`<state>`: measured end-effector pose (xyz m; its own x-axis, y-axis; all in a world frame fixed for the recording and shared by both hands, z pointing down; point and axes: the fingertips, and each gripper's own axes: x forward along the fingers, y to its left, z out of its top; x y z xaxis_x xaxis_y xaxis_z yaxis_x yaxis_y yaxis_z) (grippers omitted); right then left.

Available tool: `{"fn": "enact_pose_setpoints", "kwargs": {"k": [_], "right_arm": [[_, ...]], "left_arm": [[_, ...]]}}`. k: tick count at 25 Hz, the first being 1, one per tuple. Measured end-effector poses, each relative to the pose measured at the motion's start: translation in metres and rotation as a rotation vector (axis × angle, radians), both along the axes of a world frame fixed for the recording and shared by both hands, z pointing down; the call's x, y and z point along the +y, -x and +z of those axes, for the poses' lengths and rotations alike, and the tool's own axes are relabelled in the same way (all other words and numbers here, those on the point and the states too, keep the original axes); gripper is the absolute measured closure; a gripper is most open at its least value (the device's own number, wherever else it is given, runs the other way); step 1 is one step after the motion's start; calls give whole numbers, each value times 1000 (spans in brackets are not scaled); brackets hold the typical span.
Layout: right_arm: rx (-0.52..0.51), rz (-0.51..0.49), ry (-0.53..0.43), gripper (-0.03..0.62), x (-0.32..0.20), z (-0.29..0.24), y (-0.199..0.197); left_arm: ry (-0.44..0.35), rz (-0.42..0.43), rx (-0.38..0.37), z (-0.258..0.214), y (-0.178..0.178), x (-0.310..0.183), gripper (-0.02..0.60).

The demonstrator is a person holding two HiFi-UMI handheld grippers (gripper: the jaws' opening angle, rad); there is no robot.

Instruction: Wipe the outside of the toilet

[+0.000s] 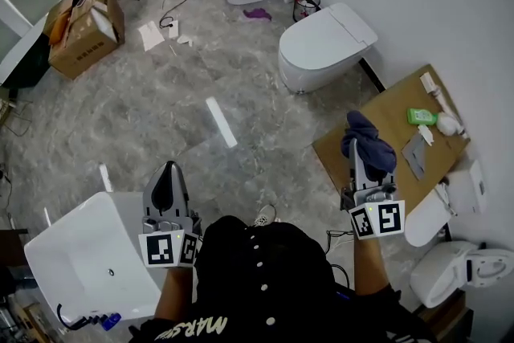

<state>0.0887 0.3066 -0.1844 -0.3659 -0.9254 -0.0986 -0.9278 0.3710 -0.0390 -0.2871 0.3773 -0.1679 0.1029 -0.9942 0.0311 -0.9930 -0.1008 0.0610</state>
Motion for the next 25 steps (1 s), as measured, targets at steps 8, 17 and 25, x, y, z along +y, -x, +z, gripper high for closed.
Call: {"fn": "enact_pose_setpoints", "kwargs": {"k": [8, 17, 25], "right_arm": [[-7, 93, 42, 470, -17, 15, -23], [29, 237, 45, 470, -78, 12, -39], [34, 323, 25, 470, -163, -6, -14]], "left_arm": [[68, 112, 9, 21, -26, -52, 571], [53, 268, 39, 26, -45, -176, 571], [33, 352, 31, 9, -22, -298, 571]]}}
